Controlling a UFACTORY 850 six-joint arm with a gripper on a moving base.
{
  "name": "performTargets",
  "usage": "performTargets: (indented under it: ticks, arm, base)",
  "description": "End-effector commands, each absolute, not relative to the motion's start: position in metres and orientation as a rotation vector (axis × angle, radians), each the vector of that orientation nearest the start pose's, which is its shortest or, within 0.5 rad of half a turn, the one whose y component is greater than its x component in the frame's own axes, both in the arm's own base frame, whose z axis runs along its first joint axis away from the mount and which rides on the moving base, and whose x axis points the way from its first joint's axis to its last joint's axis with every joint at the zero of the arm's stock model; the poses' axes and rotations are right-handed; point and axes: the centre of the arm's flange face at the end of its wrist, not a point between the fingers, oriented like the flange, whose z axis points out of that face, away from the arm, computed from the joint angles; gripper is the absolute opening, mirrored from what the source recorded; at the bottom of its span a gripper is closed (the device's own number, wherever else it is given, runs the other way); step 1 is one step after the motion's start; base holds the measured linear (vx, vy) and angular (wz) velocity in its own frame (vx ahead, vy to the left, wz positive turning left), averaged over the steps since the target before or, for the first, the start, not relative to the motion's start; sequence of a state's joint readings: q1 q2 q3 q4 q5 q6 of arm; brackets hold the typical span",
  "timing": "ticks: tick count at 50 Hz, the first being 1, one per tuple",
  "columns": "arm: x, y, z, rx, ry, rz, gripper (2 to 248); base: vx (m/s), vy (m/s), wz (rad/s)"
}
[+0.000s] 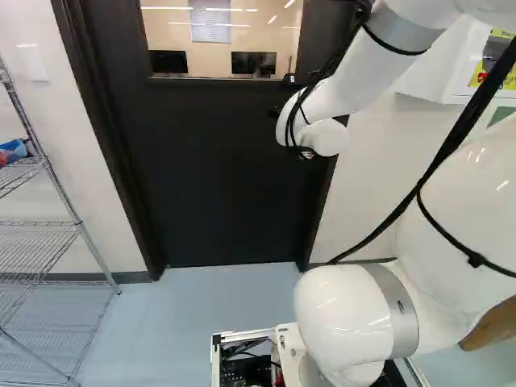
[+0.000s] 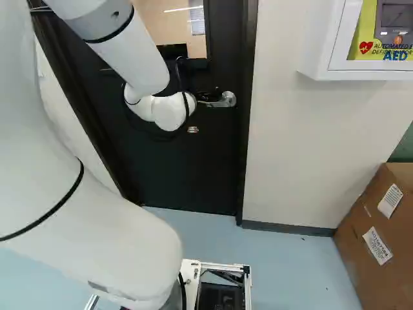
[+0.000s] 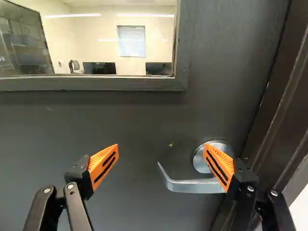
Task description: Open the door and move inside
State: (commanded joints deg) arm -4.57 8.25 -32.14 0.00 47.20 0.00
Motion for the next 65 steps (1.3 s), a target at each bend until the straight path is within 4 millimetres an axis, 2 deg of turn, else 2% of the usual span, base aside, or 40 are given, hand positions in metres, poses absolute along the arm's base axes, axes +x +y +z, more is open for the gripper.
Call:
performTargets:
  ticks: [65]
  arm:
    - [0.430,-0.038,0.454,-2.465,0.108,-2.034,247]
  base:
    - [0.000,0.000,0.000]
